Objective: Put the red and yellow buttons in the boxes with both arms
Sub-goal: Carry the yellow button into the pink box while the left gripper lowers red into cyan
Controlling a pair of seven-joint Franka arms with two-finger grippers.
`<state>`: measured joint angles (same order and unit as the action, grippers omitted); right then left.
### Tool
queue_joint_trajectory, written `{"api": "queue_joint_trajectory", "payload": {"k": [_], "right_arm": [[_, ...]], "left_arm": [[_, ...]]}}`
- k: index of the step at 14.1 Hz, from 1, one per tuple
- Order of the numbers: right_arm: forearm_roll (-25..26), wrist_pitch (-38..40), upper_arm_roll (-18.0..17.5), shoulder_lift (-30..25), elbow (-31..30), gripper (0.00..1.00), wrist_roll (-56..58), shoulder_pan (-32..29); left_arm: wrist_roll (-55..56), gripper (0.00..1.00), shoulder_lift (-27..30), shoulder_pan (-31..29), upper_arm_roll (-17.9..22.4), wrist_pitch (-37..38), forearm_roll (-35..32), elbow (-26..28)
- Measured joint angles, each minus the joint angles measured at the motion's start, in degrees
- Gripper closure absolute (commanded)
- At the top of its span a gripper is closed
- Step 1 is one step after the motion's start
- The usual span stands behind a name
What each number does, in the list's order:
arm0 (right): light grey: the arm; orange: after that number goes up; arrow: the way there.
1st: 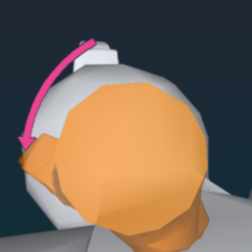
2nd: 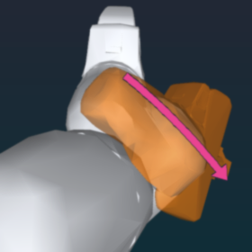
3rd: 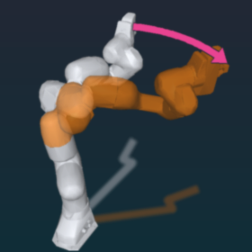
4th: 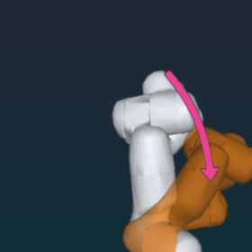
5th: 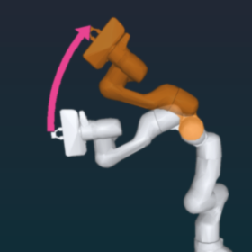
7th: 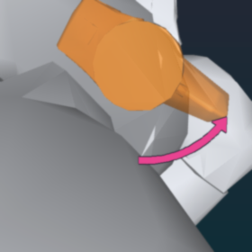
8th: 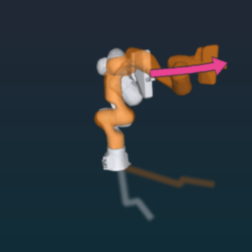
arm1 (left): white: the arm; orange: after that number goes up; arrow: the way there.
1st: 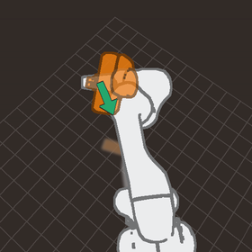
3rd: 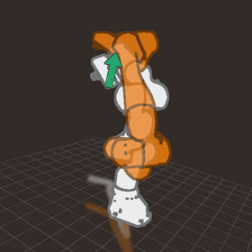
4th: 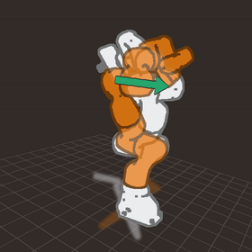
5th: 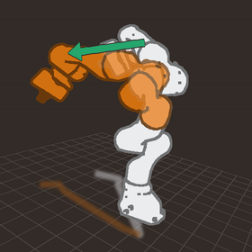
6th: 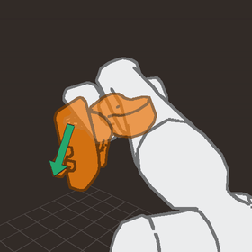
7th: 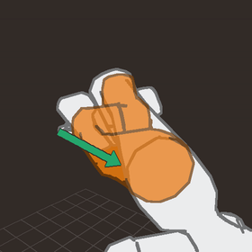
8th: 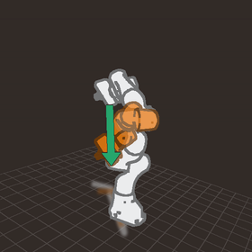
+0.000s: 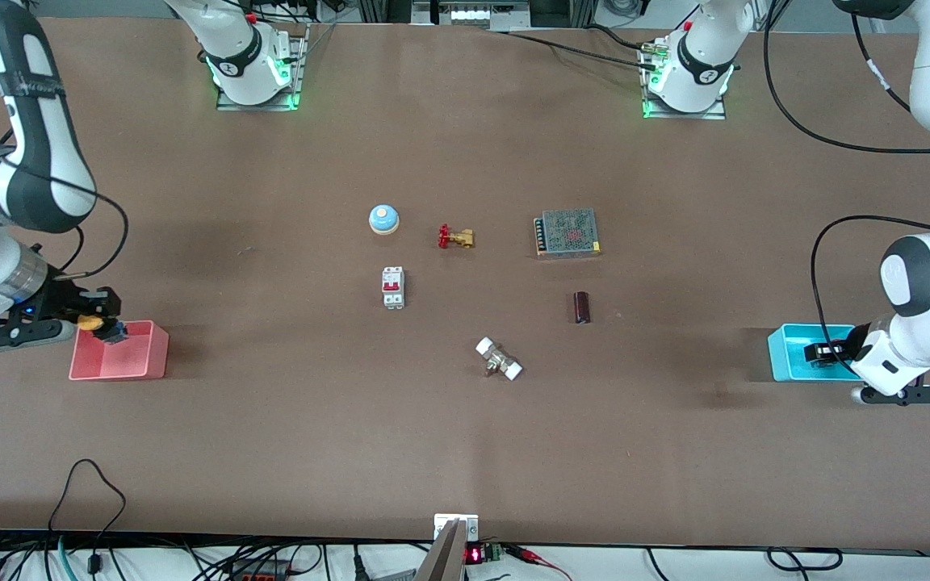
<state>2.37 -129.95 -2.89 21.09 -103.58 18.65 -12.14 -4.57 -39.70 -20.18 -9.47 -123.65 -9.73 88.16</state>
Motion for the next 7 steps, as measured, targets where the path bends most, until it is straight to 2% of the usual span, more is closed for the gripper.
{"api": "queue_joint_trajectory", "payload": {"k": [2,4,5,6,7], "right_arm": [[0.0,-1.6,0.4,2.1,0.9,0.77,0.2,-0.5],[0.0,-3.9,0.6,4.2,1.3,0.77,0.2,-0.9],[0.0,-5.2,0.6,5.3,1.4,0.77,0.2,-1.1],[0.0,-6.4,0.6,6.3,1.4,0.77,0.2,-1.4],[0.0,-7.2,0.7,7.3,1.5,0.76,0.2,-1.6]], "left_arm": [[-0.4,0.90,-1.8,-0.8,0.0,-0.5,0.0,0.1],[-0.5,0.85,-3.4,-1.2,0.0,-0.8,0.0,0.1],[-0.5,0.73,-3.9,-1.2,0.0,-1.0,0.0,0.1],[-0.5,0.54,-4.2,-1.2,0.0,-1.1,0.0,0.1],[-0.5,0.06,-4.3,-1.2,-0.1,-1.1,0.0,0.1]]}}
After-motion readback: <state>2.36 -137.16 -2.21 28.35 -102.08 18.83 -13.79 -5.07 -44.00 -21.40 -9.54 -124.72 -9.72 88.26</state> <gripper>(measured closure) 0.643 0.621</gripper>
